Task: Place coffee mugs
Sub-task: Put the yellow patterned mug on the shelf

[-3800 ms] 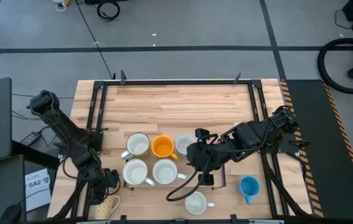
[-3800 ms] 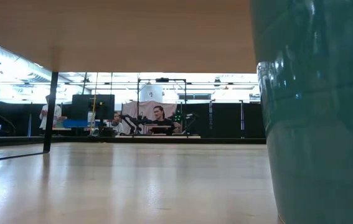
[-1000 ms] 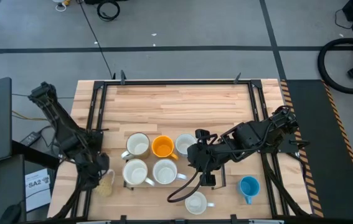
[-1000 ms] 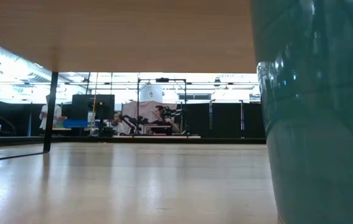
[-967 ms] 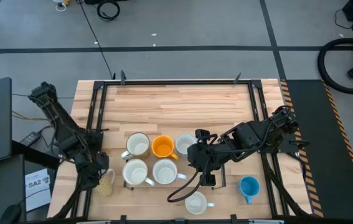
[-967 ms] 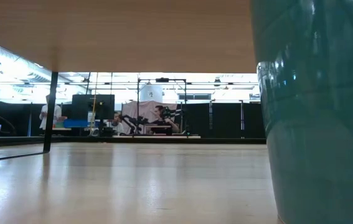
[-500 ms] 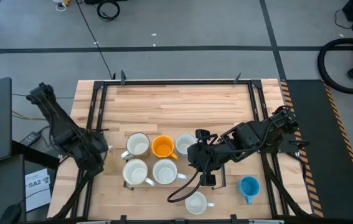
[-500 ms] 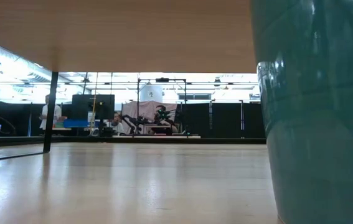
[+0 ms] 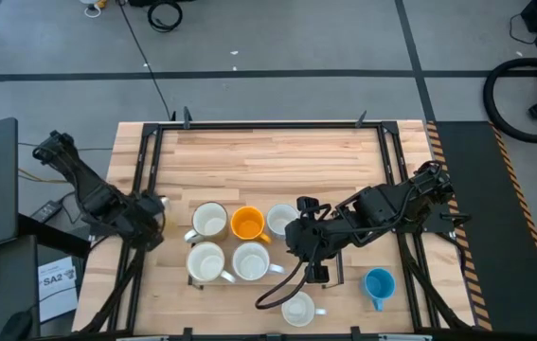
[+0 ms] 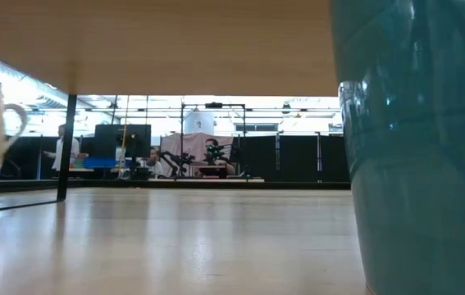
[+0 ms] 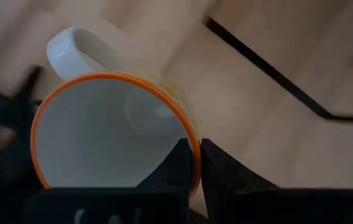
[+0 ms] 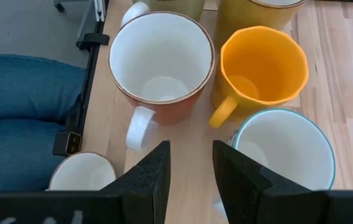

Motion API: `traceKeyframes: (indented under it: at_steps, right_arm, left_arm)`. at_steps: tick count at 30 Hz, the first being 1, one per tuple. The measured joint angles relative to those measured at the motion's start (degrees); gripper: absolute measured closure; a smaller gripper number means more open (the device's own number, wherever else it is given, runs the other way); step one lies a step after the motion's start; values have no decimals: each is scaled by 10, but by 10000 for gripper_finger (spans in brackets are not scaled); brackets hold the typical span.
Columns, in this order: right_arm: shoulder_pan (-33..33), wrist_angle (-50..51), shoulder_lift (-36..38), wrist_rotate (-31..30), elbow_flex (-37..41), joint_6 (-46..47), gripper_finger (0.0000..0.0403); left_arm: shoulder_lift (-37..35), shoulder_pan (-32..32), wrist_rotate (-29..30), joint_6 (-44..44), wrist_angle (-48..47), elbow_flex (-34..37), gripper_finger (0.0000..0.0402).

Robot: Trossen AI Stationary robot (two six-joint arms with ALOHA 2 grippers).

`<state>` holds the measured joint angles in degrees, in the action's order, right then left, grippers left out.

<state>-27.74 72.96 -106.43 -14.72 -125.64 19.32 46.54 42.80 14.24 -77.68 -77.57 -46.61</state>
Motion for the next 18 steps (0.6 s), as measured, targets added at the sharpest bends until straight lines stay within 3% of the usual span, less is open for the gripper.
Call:
traceKeyframes:
  at_steps: [4, 10, 18]
  right_arm:
    - [0, 1, 0, 0, 0, 0, 278]
    - [0, 10, 8, 14, 0, -3, 278]
    - [0, 18, 55, -2, 0, -45, 278]
  left_arm:
    - [0, -57, 50, 33, -13, 0, 377]
    - [-1, -171, 62, 157, -8, 0, 377]
    - [0, -355, 39, 465, 97, 0, 377]
